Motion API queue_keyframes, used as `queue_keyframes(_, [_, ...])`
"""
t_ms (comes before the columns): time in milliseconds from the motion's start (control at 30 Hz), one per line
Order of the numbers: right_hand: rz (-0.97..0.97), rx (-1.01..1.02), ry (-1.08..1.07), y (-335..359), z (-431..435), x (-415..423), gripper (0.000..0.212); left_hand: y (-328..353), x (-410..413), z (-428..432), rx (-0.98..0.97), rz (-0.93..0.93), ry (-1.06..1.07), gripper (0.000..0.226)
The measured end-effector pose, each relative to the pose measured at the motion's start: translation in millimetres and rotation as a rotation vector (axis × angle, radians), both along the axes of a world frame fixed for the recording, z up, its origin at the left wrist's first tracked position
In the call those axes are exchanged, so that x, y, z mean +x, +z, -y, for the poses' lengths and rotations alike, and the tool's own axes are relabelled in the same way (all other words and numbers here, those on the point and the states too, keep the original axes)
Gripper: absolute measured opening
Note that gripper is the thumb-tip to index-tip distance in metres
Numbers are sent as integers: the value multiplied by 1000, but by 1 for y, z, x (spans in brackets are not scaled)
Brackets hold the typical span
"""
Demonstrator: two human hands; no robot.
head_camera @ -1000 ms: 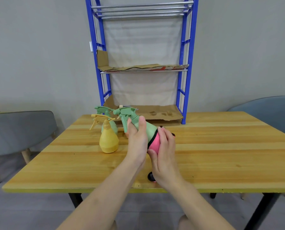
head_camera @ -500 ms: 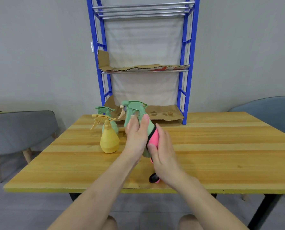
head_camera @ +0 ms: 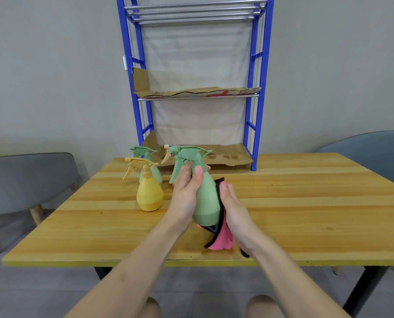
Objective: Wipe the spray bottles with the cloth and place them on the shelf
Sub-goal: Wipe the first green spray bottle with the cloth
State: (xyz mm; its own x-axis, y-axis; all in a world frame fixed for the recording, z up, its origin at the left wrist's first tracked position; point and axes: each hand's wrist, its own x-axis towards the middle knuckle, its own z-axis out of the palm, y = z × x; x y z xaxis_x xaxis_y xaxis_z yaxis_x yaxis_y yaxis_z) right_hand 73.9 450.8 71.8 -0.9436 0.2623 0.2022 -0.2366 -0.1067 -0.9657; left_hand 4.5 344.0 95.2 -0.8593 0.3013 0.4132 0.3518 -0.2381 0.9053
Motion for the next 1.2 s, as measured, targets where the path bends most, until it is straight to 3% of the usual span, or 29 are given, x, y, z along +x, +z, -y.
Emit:
queue_keyframes(133, [-3,165,-69,-17,8,5,42,-1,1,-3,-67,-56,40,44])
queue_keyframes(233, [-51,389,-138,-7,9,4,30,-2,7,-5,-82,-90,20,34])
queue_keyframes(300, [-48,402,-148,4,6,2,28,-2,9,-5,-70,-86,-8,29])
queue_keyframes(467, [23,148,-54,9,-1,-5,33,2,9,-3,-21,-34,-2,27])
queue_keyframes(600, [124,-185,51,-3,-2,-3,45,3,6,-3,66,-24,27,39])
queue_keyframes(767, [78,-282,-120,-19,9,-4,69,1,7,-10,20,-103,110,52])
queue_keyframes(833, [16,-255,-198,-21,10,-3,62,-2,8,-16,-61,-106,116,45])
queue_keyframes(933, [-85,-175,-249,-19,7,2,29,-4,7,-28,-189,-98,132,31])
queue_keyframes(1033, [-168,-67,-299,-19,2,2,27,-5,5,-35,-211,-122,224,38])
queue_keyframes(1200, [-220,235,-399,-36,0,-3,32,-5,11,-46,-151,-58,265,28])
